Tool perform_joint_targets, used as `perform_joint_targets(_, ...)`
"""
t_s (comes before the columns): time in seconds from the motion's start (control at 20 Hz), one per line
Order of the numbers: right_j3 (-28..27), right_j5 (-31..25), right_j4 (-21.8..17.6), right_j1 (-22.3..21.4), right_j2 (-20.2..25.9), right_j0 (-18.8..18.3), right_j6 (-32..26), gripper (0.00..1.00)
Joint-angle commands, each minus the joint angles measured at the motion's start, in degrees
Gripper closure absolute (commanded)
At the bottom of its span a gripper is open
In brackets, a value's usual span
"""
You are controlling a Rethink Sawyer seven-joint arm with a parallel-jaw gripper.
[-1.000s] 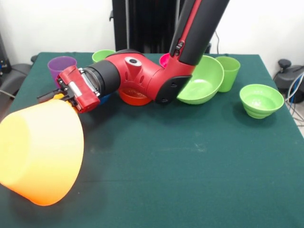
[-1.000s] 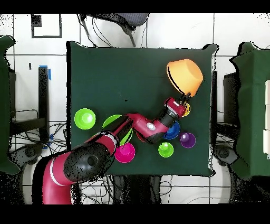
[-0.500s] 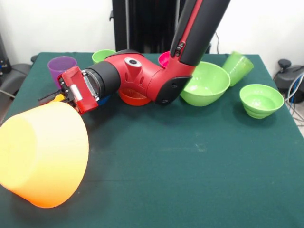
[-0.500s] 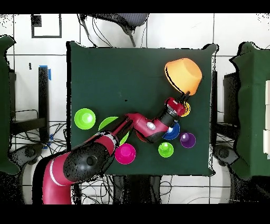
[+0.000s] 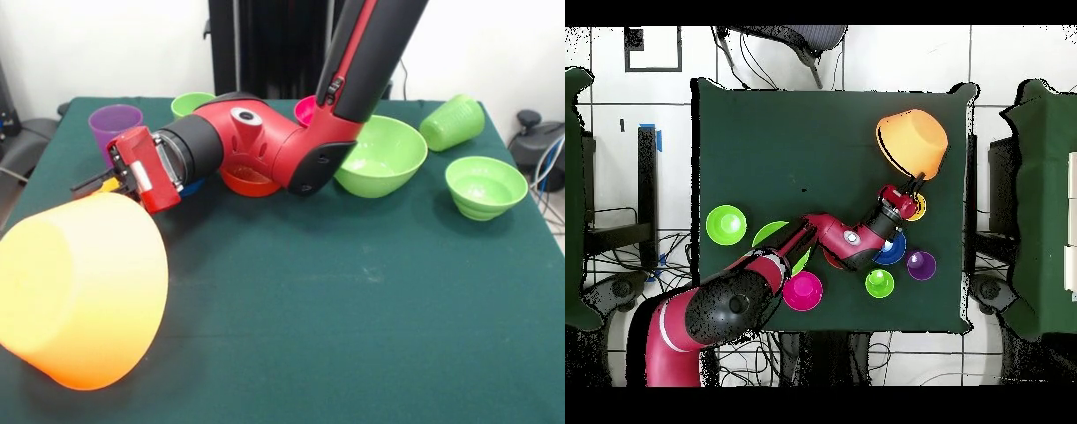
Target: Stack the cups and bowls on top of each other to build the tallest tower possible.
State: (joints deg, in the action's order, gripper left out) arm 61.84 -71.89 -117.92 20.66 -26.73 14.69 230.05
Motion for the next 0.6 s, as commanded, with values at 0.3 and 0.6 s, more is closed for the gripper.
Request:
perform_joint_targets(0.3, -4.44, 11.8, 2.89, 6.99, 13.08, 0.02, -9.48, 1.0)
perform_joint_targets(0.6, -4.46, 11.86, 2.82, 7.08, 12.97, 0.11, -10.01, 1.0)
